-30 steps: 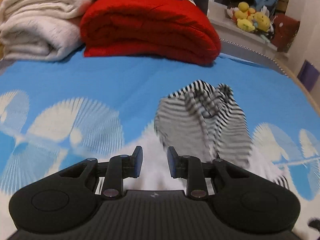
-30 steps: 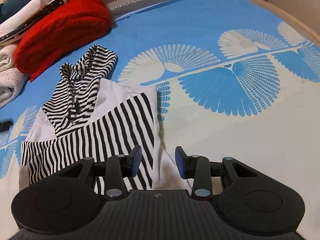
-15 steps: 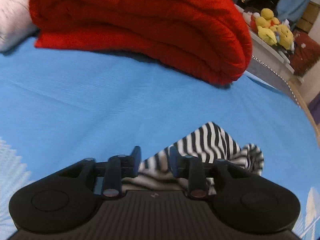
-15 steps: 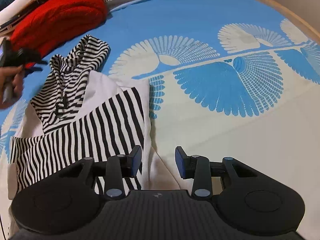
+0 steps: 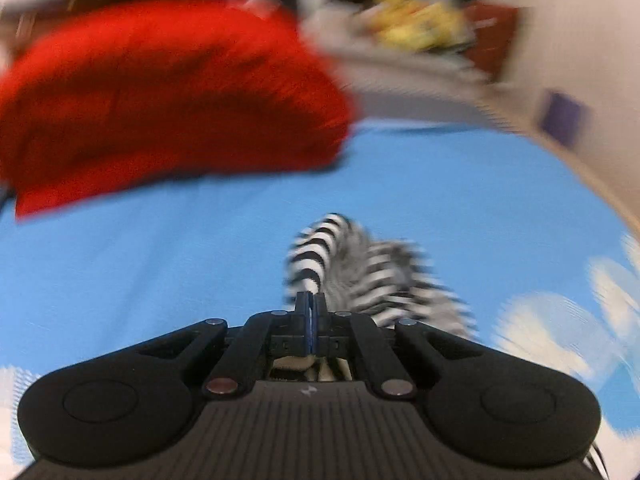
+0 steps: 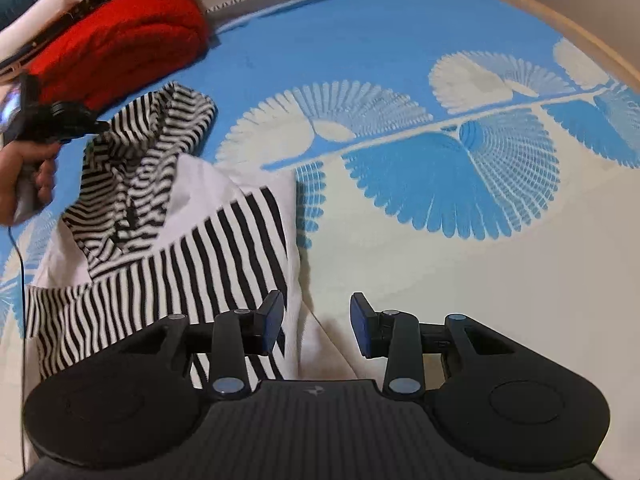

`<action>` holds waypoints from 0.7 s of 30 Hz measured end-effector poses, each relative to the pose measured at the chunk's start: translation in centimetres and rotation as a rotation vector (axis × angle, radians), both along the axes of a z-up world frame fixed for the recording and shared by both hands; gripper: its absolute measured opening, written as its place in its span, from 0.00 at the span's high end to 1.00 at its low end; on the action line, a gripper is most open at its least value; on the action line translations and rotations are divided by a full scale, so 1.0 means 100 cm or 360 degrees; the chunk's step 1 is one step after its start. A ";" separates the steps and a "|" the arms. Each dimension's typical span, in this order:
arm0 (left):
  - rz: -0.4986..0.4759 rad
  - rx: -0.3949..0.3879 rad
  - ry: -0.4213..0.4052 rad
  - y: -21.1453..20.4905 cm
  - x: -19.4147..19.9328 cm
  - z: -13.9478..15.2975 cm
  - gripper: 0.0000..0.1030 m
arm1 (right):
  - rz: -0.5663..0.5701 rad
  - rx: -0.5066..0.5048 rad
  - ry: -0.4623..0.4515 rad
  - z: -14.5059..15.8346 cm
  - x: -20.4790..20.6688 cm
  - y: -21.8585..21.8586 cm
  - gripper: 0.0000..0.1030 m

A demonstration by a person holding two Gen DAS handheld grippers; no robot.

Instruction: Fold small clothes

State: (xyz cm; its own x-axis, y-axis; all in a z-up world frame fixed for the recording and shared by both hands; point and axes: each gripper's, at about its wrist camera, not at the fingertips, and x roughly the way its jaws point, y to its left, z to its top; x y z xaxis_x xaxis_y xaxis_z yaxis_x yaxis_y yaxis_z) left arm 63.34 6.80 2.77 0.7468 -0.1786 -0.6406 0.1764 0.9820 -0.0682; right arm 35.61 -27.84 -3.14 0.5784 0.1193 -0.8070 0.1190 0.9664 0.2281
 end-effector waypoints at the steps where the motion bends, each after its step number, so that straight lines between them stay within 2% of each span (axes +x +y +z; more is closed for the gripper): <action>1: -0.0106 0.0018 -0.0079 -0.007 -0.038 0.016 1.00 | -0.0013 0.0007 -0.0013 0.003 -0.001 -0.002 0.63; 3: -0.0291 0.0013 -0.0187 -0.015 -0.114 0.041 1.00 | -0.0049 0.0032 -0.0051 0.012 -0.004 -0.007 0.63; 5: -0.0498 0.0033 -0.0215 -0.020 -0.193 0.055 1.00 | -0.0071 0.0063 -0.0094 0.021 -0.008 -0.011 0.63; 7: -0.0641 0.0048 -0.0103 -0.017 -0.267 0.059 1.00 | -0.0094 0.0118 -0.0152 0.030 -0.014 -0.015 0.63; 8: -0.0657 0.0028 0.0014 -0.012 -0.293 0.058 1.00 | -0.0105 0.0149 -0.0177 0.034 -0.017 -0.018 0.63; 10: -0.0664 -0.0096 0.0222 0.006 -0.336 0.060 0.98 | -0.0113 0.0204 -0.0211 0.039 -0.022 -0.022 0.62; 11: -0.0639 -0.0143 0.0210 0.013 -0.353 0.065 0.98 | -0.0111 0.0228 -0.0224 0.041 -0.025 -0.022 0.62; 12: -0.0569 -0.0200 0.0165 0.021 -0.365 0.071 0.94 | -0.0105 0.0253 -0.0230 0.043 -0.026 -0.022 0.62; 13: -0.0427 -0.0295 0.0141 0.031 -0.370 0.076 0.81 | -0.0090 0.0285 -0.0228 0.043 -0.028 -0.022 0.62; 15: -0.0077 -0.0473 0.0178 0.049 -0.364 0.074 0.66 | -0.0046 0.0363 -0.0205 0.041 -0.028 -0.019 0.60; 16: 0.0165 -0.0598 0.0234 0.061 -0.354 0.064 0.65 | -0.0027 0.0411 -0.0181 0.039 -0.027 -0.017 0.58; 18: 0.0472 -0.0881 0.0399 0.078 -0.340 0.027 0.65 | -0.0005 0.0482 -0.0109 0.030 -0.023 -0.012 0.58; 19: 0.0581 -0.0956 0.0483 0.081 -0.334 0.007 0.65 | 0.0005 0.0496 -0.0066 0.025 -0.021 -0.009 0.58; 21: 0.0765 -0.0961 0.0661 0.076 -0.325 -0.026 0.65 | 0.0012 0.0493 0.0036 0.012 -0.015 -0.002 0.58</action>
